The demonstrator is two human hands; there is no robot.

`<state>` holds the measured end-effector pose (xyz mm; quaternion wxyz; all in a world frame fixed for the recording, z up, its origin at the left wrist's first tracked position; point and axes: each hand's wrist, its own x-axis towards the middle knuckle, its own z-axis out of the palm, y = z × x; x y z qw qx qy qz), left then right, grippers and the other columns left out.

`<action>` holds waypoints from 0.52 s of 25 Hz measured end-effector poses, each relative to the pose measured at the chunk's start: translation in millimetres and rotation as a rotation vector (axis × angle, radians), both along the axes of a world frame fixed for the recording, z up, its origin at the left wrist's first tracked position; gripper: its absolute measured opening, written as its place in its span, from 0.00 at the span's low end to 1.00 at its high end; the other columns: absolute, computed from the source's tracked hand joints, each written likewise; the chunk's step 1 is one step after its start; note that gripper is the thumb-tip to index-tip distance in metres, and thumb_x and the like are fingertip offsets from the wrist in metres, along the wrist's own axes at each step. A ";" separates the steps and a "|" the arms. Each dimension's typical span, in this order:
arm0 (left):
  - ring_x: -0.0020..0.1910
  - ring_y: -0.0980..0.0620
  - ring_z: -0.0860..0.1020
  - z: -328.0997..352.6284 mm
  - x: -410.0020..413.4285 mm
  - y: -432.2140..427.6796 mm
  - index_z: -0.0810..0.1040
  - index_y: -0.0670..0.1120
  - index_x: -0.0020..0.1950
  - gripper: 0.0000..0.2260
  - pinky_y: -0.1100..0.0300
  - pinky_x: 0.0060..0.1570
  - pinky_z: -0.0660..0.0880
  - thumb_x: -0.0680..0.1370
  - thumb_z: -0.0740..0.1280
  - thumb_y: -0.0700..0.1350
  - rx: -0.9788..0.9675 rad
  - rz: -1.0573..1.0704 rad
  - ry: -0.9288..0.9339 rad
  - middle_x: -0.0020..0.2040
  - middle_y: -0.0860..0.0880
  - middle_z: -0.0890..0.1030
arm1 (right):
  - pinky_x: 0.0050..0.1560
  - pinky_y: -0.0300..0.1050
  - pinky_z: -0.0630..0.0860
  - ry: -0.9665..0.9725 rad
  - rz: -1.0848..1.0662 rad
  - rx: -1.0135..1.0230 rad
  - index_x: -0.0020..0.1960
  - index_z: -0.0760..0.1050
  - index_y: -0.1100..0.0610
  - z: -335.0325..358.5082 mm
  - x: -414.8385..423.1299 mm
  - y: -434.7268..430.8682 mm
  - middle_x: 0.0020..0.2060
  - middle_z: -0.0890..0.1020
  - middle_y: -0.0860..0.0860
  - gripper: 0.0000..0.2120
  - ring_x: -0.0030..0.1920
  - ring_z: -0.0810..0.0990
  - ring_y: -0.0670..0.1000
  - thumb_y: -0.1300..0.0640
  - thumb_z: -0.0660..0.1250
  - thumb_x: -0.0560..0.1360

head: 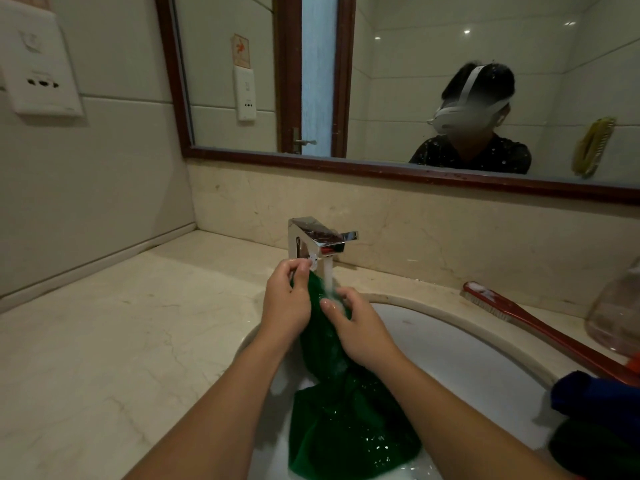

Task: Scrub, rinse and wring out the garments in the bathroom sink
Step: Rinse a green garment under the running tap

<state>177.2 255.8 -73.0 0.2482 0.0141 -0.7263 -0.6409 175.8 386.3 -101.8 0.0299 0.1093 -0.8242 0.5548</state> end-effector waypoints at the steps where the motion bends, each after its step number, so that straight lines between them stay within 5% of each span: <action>1: 0.52 0.57 0.80 -0.6 -0.6 -1.6 0.78 0.51 0.58 0.08 0.59 0.50 0.78 0.85 0.61 0.49 -0.005 0.008 0.007 0.52 0.54 0.81 | 0.54 0.53 0.83 0.006 -0.028 -0.021 0.65 0.75 0.46 -0.3 -1.0 -2.2 0.53 0.83 0.45 0.15 0.52 0.83 0.46 0.43 0.65 0.81; 6: 0.54 0.57 0.77 -9.4 -2.7 -0.8 0.76 0.49 0.63 0.11 0.70 0.46 0.71 0.83 0.65 0.51 -0.237 -0.061 -0.037 0.53 0.57 0.79 | 0.48 0.44 0.80 0.109 -0.108 -0.213 0.56 0.80 0.51 21.8 -9.7 7.1 0.46 0.84 0.46 0.07 0.46 0.83 0.44 0.52 0.64 0.84; 8: 0.52 0.59 0.76 -11.3 -2.9 0.4 0.77 0.50 0.62 0.11 0.65 0.49 0.73 0.82 0.67 0.51 -0.294 -0.100 -0.063 0.52 0.58 0.78 | 0.48 0.43 0.81 0.154 -0.108 -0.252 0.53 0.81 0.51 24.7 -12.2 11.6 0.45 0.85 0.47 0.06 0.45 0.84 0.43 0.54 0.65 0.84; 11: 0.47 0.59 0.81 -11.8 -5.6 -0.3 0.83 0.52 0.55 0.05 0.55 0.51 0.80 0.82 0.68 0.49 -0.202 -0.127 -0.010 0.47 0.57 0.83 | 0.46 0.39 0.81 0.185 -0.119 -0.303 0.50 0.81 0.49 28.4 -13.1 9.9 0.43 0.85 0.47 0.06 0.44 0.84 0.42 0.54 0.66 0.83; 13: 0.46 0.63 0.82 -8.7 -3.4 0.4 0.84 0.57 0.52 0.05 0.61 0.50 0.81 0.81 0.69 0.48 -0.062 -0.128 -0.011 0.47 0.58 0.85 | 0.48 0.41 0.81 0.171 -0.125 -0.314 0.51 0.81 0.50 29.5 -12.6 6.4 0.45 0.85 0.46 0.05 0.46 0.84 0.45 0.52 0.67 0.83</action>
